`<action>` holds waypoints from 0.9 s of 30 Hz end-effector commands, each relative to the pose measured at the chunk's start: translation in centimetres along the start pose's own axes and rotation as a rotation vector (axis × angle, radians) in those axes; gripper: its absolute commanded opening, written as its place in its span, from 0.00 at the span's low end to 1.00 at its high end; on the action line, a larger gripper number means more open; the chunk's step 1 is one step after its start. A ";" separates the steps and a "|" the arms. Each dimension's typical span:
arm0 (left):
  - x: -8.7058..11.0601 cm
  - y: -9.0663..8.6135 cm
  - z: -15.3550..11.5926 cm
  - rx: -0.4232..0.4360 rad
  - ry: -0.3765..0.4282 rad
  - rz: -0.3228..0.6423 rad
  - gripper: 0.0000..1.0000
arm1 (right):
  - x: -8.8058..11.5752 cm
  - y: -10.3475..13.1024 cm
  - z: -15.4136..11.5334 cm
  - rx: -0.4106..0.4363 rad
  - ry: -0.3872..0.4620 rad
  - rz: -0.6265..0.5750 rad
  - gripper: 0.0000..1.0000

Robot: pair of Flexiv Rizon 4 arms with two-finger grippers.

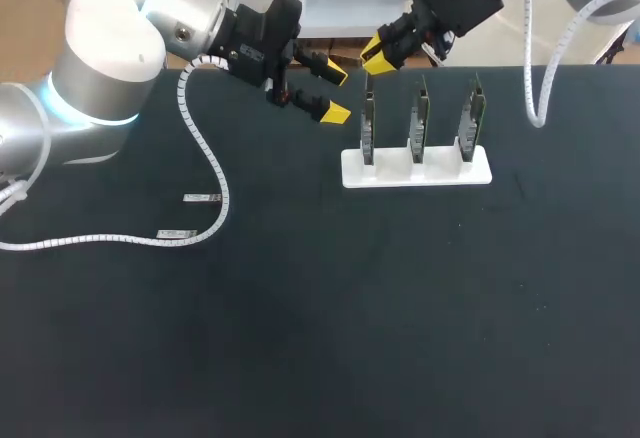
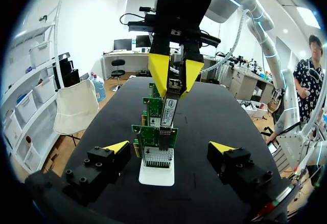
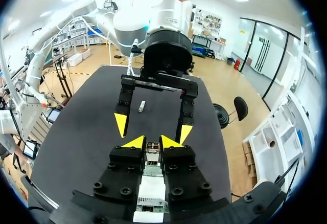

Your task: Pick up the optical module with the left hand, and insert it into the network port with the right hand.

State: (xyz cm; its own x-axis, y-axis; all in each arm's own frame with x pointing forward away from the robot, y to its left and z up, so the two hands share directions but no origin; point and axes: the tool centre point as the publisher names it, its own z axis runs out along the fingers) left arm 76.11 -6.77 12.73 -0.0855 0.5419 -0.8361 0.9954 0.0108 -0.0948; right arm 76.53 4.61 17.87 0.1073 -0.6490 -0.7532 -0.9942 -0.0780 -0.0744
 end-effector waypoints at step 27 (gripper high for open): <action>0.0 0.2 0.0 0.004 0.002 0.001 1.00 | 0.5 0.1 0.5 -0.013 0.009 -0.009 0.00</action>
State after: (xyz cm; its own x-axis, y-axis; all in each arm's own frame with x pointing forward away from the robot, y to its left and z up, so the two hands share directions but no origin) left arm 76.11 -6.77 12.73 -0.0855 0.5419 -0.8361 0.9954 0.0108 -0.0948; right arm 76.31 4.55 17.31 0.1173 -0.6555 -0.7460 -0.9929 -0.0929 -0.0744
